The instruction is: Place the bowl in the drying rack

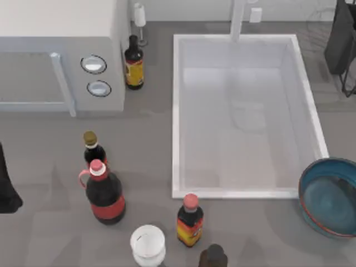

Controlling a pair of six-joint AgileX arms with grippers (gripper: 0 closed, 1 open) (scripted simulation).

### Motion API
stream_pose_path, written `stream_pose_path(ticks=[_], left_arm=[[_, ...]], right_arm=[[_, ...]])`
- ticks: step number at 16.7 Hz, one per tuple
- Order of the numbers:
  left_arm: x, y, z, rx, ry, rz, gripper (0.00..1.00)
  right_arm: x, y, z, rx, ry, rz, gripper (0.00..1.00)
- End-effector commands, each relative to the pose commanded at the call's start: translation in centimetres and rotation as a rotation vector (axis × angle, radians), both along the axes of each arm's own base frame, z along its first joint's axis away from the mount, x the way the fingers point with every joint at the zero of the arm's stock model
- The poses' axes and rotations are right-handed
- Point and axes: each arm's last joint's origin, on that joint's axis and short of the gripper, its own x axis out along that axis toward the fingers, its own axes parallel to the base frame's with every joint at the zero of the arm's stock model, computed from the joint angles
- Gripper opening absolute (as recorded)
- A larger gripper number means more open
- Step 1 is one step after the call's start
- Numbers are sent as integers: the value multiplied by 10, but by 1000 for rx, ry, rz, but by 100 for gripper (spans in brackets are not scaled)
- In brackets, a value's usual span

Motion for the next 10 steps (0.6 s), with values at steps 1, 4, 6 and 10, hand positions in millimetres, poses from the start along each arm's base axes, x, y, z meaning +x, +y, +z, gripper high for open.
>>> stream_pose_path(ticks=[1, 4, 6, 10], left_arm=[[0, 0, 0, 0, 0, 0, 100], [0, 0, 0, 0, 0, 0, 100], [0, 0, 0, 0, 0, 0, 100], [0, 0, 0, 0, 0, 0, 100]], right_arm=[[0, 0, 0, 0, 0, 0, 100], [0, 0, 5, 1, 34, 0, 100], [1, 0, 17, 2, 108, 2, 100], [15, 2, 44, 9, 391, 13, 100]])
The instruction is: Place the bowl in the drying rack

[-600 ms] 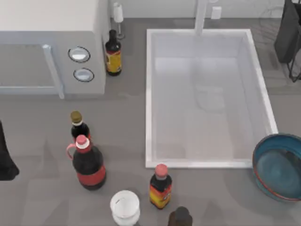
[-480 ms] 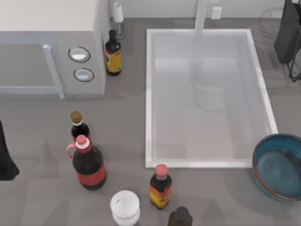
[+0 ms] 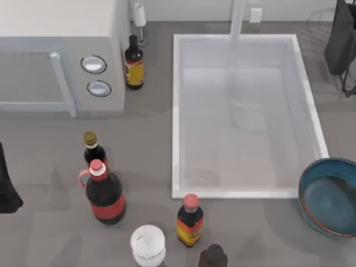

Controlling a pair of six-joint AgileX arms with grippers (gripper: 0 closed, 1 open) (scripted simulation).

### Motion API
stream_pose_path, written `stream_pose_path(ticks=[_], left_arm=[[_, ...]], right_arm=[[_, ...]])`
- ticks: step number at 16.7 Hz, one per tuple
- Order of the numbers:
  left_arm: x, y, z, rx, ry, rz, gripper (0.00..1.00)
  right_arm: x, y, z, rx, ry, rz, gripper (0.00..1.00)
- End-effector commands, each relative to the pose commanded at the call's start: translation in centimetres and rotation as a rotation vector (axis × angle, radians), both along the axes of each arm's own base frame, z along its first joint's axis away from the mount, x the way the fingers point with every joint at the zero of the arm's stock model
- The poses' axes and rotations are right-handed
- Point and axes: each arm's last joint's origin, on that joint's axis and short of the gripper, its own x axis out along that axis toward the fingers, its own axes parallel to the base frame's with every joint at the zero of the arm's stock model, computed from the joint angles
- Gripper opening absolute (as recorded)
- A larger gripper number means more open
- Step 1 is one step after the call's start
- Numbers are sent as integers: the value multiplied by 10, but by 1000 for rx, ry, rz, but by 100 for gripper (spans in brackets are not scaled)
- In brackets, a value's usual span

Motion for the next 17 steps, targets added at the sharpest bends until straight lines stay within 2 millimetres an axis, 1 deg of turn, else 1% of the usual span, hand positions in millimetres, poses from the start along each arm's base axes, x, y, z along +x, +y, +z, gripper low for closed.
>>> stream_pose_path(ticks=[2, 4, 7, 9, 13, 15, 17], left_arm=[[0, 0, 0, 0, 0, 0, 100], [0, 0, 0, 0, 0, 0, 100], [0, 0, 0, 0, 0, 0, 100], [0, 0, 0, 0, 0, 0, 100], [0, 0, 0, 0, 0, 0, 100], [0, 0, 0, 0, 0, 0, 100], [0, 0, 0, 0, 0, 0, 100]], right_arm=[[15, 1, 11, 5, 193, 5, 100], [34, 3, 18, 9, 400, 7, 100], [66, 5, 23, 12, 684, 7, 100], [86, 7, 25, 11, 835, 5, 100], [115, 9, 27, 4, 1027, 0, 100], [122, 10, 26, 1, 1072, -2, 100], [124, 10, 26, 1, 1079, -3, 100]])
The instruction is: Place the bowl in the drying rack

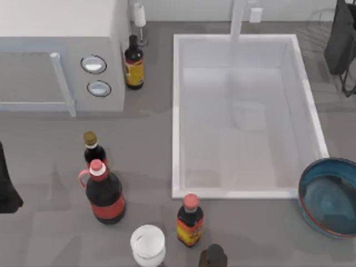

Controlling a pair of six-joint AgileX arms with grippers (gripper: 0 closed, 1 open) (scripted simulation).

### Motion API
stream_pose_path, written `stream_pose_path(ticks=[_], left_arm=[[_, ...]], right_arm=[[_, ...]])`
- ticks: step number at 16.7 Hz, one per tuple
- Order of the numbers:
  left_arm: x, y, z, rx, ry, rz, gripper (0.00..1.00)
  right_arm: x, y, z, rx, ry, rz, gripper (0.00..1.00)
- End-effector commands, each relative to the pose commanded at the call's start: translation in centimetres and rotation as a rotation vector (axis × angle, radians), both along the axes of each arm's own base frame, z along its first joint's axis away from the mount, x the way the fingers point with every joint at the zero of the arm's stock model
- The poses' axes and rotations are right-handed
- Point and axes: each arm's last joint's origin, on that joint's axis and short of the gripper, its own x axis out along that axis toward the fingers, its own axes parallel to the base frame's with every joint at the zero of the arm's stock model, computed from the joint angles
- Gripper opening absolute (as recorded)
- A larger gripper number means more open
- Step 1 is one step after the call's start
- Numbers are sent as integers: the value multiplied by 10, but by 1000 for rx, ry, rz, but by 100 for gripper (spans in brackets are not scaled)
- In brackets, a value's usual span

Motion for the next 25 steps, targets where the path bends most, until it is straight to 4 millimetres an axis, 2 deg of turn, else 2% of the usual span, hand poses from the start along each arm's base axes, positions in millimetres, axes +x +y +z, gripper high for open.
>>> stream_pose_path(ticks=[5, 7, 14, 16, 19, 25], left_arm=[[0, 0, 0, 0, 0, 0, 100], [0, 0, 0, 0, 0, 0, 100], [0, 0, 0, 0, 0, 0, 100], [0, 0, 0, 0, 0, 0, 100], [0, 0, 0, 0, 0, 0, 100], [0, 0, 0, 0, 0, 0, 100]], right_arm=[[0, -1, -5, 0, 2, -2, 100], [3, 0, -19, 0, 6, 0, 100], [11, 1, -92, 0, -6, 0, 100], [10, 1, -99, 0, 0, 0, 100], [10, 1, -99, 0, 0, 0, 100], [10, 1, -99, 0, 0, 0, 55]])
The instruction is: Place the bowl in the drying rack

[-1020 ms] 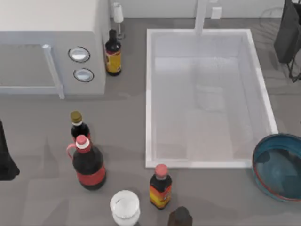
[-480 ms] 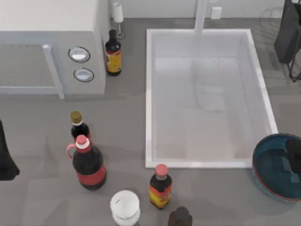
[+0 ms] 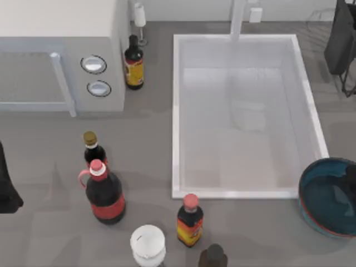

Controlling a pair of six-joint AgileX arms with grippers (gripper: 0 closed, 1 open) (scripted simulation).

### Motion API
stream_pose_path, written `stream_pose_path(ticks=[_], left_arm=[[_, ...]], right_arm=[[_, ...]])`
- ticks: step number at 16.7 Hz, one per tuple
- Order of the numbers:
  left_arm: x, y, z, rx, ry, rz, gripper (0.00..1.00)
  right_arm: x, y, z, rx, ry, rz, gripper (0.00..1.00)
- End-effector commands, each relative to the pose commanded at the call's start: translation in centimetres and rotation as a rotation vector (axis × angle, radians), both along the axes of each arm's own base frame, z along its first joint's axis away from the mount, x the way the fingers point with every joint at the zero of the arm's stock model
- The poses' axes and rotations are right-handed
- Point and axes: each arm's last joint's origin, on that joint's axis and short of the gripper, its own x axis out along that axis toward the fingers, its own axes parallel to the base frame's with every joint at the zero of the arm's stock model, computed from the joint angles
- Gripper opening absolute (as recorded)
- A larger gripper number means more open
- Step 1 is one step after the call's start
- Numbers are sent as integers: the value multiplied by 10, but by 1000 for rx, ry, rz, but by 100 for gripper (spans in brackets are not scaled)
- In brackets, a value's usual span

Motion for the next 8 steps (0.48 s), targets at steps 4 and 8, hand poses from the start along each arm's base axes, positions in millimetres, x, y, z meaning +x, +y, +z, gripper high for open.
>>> stream_pose_path(ticks=[4, 8], left_arm=[[0, 0, 0, 0, 0, 0, 100], [0, 0, 0, 0, 0, 0, 100]], right_arm=[[0, 0, 0, 0, 0, 0, 25], [0, 0, 0, 0, 0, 0, 0]])
